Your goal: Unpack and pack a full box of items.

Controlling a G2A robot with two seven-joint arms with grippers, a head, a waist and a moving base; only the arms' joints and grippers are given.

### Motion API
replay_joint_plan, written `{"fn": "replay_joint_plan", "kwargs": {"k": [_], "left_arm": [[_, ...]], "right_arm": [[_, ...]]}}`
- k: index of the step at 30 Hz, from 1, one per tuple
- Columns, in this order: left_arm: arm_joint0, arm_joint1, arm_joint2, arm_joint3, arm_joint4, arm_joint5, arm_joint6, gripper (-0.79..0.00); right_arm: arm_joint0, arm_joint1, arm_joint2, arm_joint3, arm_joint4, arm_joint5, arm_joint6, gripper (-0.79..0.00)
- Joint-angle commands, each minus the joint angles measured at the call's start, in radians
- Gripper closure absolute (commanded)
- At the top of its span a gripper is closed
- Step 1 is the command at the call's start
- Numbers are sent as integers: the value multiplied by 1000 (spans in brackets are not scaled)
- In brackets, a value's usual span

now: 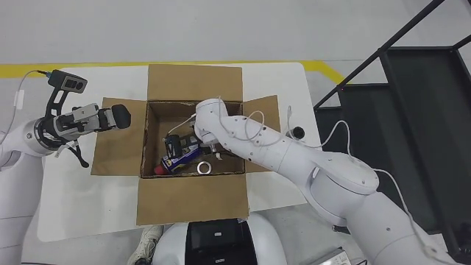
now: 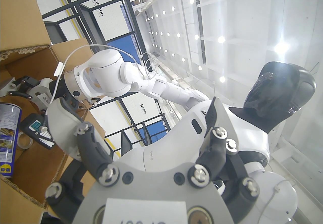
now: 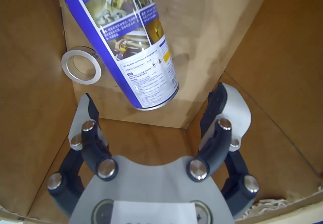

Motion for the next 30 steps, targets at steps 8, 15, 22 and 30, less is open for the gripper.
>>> {"fn": "replay_joint_plan", "kwargs": {"k": [8,15,22,30], "left_arm": [[0,0,0,0,0,0,0,-785],[0,0,0,0,0,0,0,-785],[0,0,0,0,0,0,0,-785],[0,0,0,0,0,0,0,-785]], "right_arm": [[29,-70,-53,97,-42,-80,-65,-785],[46,-134,-82,203,-66,-110,-126,-785],[69,-165,-66,236,-37,-132,-113,-785],[79,-139,-29,170,-53,-160,-135,-785]]}}
